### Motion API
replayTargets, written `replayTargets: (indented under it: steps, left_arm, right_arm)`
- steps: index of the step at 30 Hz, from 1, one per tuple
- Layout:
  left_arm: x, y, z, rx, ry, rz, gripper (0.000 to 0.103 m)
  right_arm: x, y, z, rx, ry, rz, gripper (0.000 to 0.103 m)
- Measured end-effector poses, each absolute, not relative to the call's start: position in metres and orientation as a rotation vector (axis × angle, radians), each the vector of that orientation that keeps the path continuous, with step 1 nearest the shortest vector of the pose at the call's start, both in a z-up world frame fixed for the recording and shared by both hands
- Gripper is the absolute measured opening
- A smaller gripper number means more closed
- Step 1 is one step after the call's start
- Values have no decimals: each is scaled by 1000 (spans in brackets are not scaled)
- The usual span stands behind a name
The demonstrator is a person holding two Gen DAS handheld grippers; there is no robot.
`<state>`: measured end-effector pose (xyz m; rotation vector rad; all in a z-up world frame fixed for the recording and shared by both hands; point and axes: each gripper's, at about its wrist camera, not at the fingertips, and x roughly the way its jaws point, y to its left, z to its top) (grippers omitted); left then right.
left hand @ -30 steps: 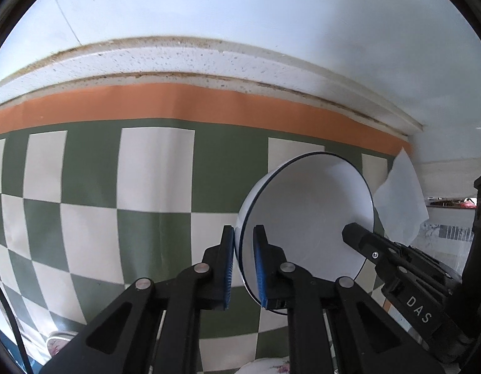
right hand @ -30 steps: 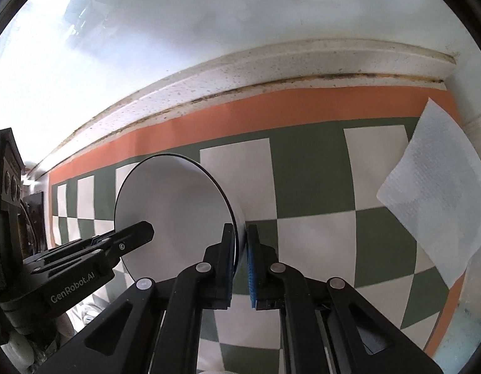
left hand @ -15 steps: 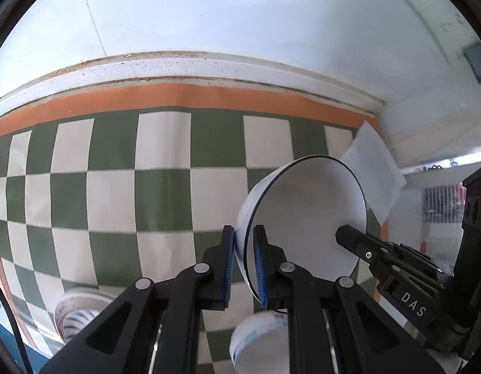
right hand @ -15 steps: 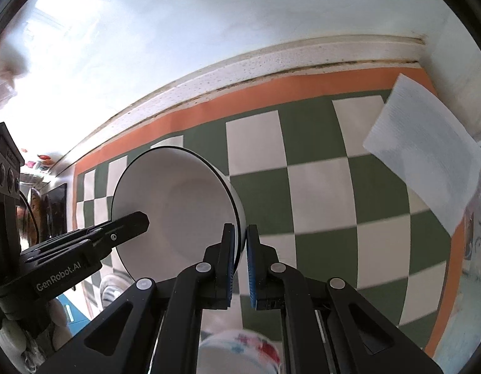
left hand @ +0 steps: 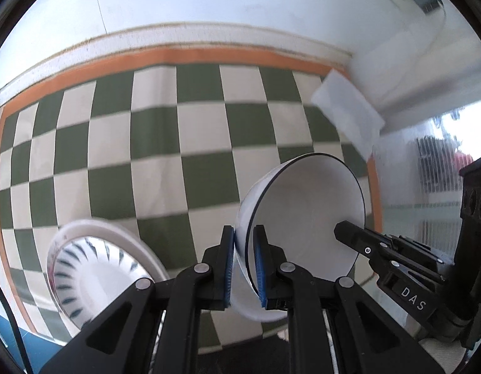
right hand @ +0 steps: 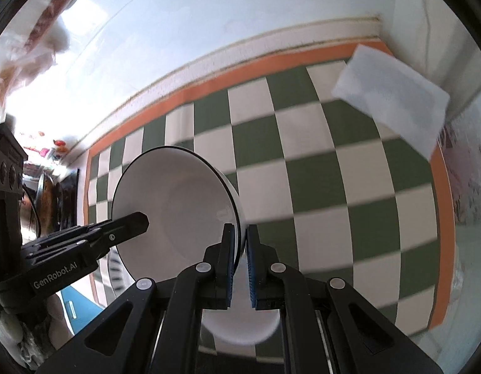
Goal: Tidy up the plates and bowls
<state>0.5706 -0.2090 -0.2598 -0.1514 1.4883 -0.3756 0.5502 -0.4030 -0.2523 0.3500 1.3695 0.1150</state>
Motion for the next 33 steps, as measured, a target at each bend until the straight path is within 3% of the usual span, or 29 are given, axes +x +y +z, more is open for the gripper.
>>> replayTargets:
  steps: [18,33]
  left_arm:
    - [523,-226,-312,-73,1618,-368,10]
    - [518,-228,-317,-64,1624,-346,10]
  right_arm:
    - [482,-405,-315,362,1507,88,9]
    - [489,-407,-318,361,1528,77,11]
